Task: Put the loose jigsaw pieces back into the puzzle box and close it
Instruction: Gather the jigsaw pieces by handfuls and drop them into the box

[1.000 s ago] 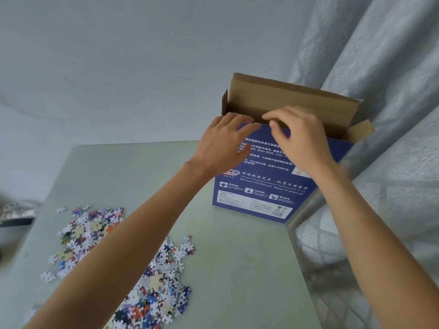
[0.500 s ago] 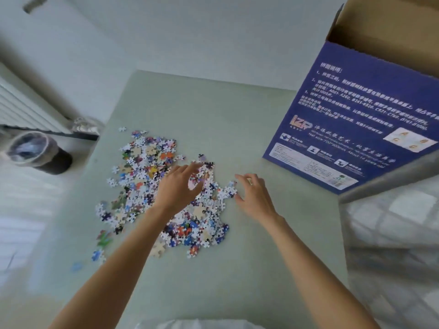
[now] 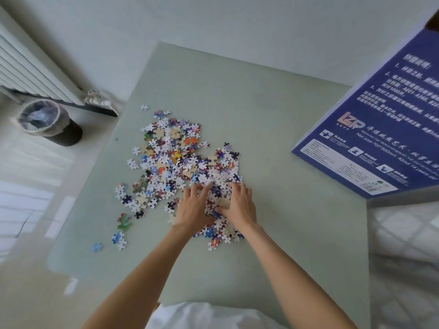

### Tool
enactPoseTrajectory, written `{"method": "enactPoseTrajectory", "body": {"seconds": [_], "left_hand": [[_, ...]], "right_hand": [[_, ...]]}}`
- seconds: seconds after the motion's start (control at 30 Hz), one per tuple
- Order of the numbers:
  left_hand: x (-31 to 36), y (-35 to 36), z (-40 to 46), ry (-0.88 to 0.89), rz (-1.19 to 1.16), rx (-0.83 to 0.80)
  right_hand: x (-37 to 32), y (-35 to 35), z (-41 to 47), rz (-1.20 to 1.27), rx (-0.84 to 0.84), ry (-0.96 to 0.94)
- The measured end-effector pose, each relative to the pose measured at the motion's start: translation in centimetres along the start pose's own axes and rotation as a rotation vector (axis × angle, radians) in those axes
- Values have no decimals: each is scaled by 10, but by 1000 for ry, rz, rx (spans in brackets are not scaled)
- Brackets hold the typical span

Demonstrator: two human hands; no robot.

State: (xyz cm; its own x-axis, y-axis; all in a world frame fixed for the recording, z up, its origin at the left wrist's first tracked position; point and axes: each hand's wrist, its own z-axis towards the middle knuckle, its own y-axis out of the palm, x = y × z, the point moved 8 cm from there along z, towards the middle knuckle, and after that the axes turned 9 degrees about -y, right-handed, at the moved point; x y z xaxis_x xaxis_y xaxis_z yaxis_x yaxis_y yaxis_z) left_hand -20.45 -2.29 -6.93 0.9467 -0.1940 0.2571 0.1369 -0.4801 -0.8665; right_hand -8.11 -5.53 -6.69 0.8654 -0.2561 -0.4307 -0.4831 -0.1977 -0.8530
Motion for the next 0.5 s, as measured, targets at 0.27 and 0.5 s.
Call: {"method": "enactPoseTrajectory", "body": {"seconds": [0.27,0.5], "left_hand": [[-1,-5,4,37,-239,11],[2,-15,6,113,-219,84]], "right_hand": [[-3,-9,1,88,69,-42],[13,-33,-5,170,174,-55]]}}
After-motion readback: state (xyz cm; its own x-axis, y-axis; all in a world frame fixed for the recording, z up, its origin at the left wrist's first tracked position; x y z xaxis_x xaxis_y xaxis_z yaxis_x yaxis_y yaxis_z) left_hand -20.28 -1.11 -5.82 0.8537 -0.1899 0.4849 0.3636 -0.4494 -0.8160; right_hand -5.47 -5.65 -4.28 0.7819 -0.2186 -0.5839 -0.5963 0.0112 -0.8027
